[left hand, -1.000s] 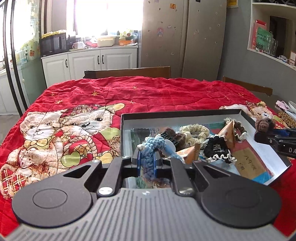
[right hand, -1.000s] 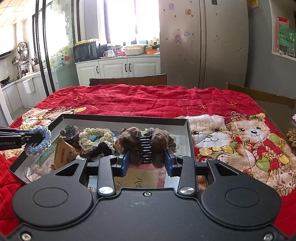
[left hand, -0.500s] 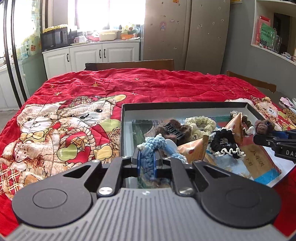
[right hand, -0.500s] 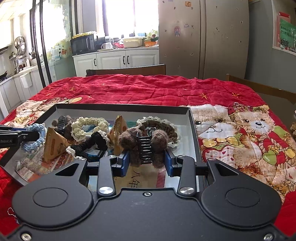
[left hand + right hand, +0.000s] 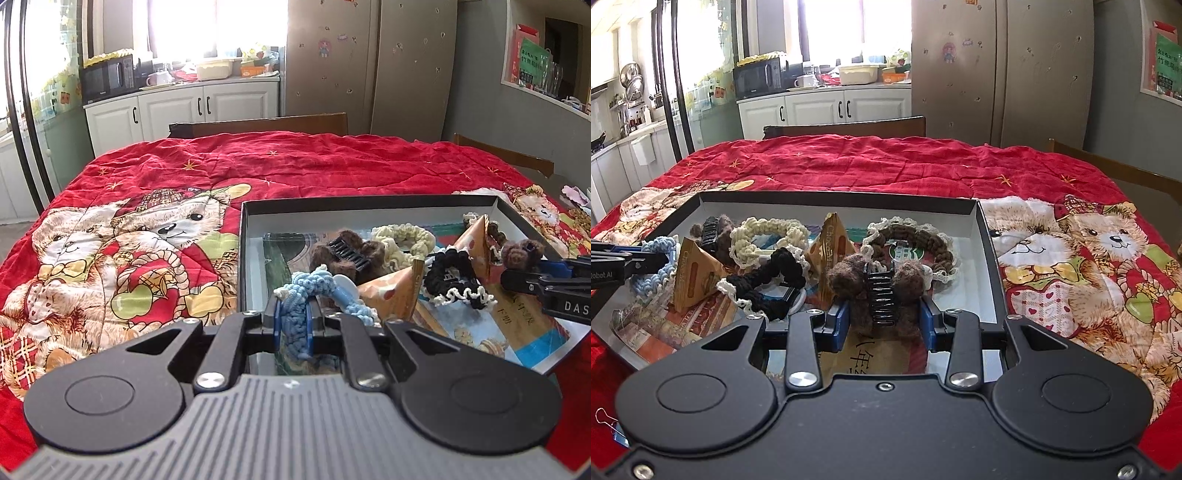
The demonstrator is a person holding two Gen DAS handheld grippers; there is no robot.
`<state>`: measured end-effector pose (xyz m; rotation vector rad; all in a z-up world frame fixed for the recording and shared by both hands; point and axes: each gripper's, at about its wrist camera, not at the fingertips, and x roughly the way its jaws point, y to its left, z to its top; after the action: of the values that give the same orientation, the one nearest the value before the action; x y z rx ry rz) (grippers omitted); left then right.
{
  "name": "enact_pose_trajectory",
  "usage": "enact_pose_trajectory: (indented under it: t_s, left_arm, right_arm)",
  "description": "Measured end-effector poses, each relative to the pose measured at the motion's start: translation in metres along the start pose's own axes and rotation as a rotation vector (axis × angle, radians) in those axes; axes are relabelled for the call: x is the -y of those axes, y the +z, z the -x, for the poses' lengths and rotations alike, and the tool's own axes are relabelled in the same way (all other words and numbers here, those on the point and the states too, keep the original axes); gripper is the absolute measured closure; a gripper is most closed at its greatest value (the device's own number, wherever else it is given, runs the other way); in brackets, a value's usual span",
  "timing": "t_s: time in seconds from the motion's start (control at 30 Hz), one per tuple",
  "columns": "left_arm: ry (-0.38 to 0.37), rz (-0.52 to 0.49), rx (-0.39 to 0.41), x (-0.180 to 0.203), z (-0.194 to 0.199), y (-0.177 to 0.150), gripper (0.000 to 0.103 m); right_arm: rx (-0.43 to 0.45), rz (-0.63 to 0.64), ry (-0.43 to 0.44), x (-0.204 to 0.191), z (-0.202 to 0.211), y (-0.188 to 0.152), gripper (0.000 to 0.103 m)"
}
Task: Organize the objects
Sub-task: 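Lower both tools into the box and open them to release the clip and scrunchie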
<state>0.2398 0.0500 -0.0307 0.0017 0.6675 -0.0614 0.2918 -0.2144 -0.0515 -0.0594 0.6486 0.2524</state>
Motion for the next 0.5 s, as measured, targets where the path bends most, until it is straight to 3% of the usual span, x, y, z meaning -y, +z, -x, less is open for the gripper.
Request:
enact_pose_trajectory:
  t_s: [0.5]
  left_arm:
    - [0.007,-0.013,-0.004,0.0008,-0.0035,-0.0022,0.087]
  right_arm:
    - [-0.003,0.003,0.000,-0.0009,-0.0032,-0.0013,0.067]
